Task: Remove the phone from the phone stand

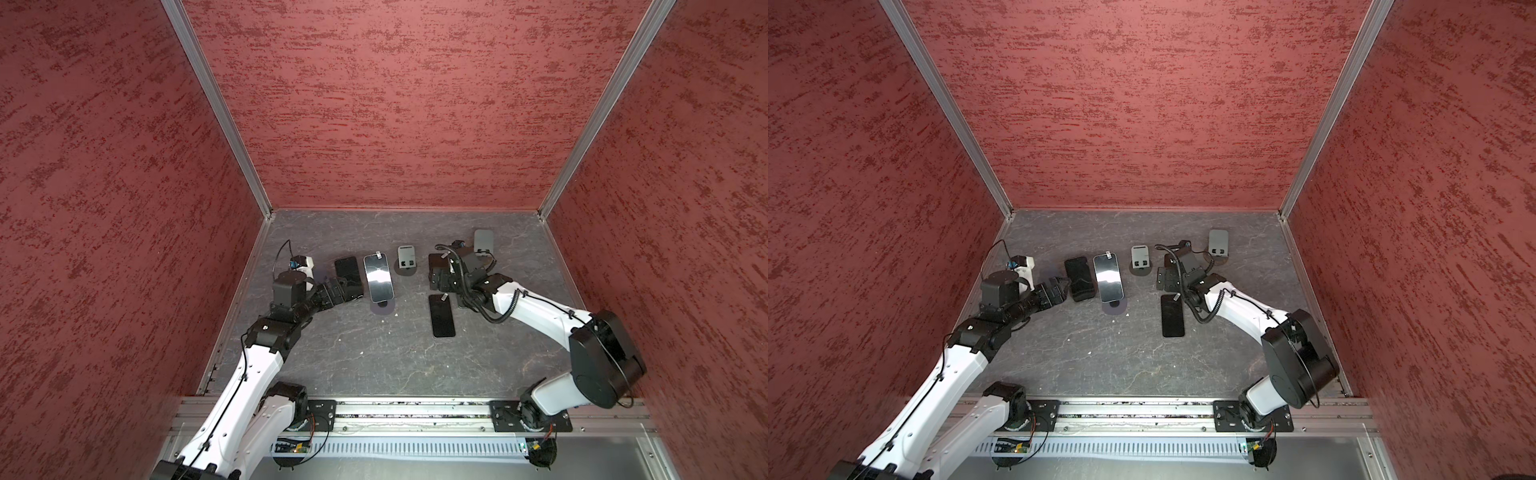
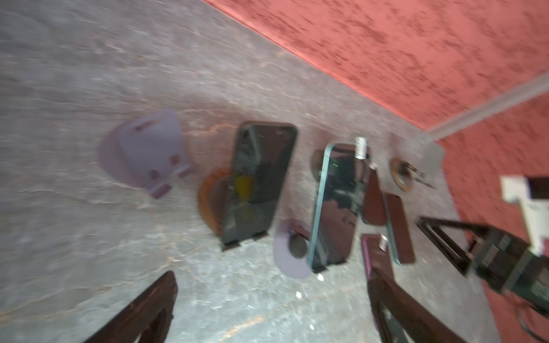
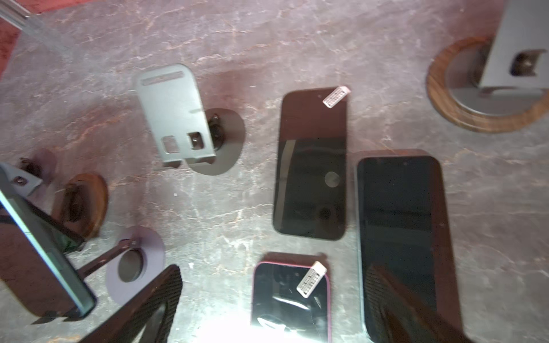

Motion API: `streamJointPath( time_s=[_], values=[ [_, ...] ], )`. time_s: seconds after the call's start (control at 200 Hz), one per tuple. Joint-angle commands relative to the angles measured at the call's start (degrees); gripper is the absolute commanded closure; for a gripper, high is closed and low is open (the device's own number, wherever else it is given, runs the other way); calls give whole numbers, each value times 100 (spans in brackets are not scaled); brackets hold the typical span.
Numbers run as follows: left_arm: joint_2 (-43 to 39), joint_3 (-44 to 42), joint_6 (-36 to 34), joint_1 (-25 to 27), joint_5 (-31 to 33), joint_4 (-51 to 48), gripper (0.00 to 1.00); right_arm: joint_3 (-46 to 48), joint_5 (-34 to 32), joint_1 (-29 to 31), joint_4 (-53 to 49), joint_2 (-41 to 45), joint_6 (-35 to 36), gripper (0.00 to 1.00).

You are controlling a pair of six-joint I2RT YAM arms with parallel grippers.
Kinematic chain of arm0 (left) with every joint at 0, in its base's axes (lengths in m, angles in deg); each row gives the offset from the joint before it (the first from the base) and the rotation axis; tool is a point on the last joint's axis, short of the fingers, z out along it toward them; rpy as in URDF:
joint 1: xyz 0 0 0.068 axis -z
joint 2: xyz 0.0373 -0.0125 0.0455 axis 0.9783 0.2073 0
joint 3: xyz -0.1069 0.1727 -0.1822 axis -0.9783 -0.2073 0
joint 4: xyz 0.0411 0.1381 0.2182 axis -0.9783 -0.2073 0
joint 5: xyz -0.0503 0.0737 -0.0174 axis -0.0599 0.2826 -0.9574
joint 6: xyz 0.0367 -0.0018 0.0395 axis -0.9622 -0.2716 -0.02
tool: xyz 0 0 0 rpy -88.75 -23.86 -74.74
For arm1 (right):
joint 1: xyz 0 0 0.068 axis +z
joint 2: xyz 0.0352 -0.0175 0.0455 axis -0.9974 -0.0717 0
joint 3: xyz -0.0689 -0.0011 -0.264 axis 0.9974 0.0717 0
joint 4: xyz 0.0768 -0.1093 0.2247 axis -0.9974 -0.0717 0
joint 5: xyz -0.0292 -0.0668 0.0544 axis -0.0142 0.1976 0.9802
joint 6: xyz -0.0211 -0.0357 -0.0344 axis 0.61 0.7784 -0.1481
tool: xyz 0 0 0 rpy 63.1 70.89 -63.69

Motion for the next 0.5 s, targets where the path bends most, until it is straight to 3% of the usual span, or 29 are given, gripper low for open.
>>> streamJointPath(
  time_s=[0.0,0.16,0.496],
  values=[
    [-132,-155,49,203,-515,379,0,-310,-25,166,-209,-116,-122,1],
    [-204,-223,115,493,-559,541,1,-634,-155,428,-371,-273,-115,1],
    [-865,-519,323,535,-510,294,0,-1294,-396,1023,-623,-728,-102,1]
  ],
)
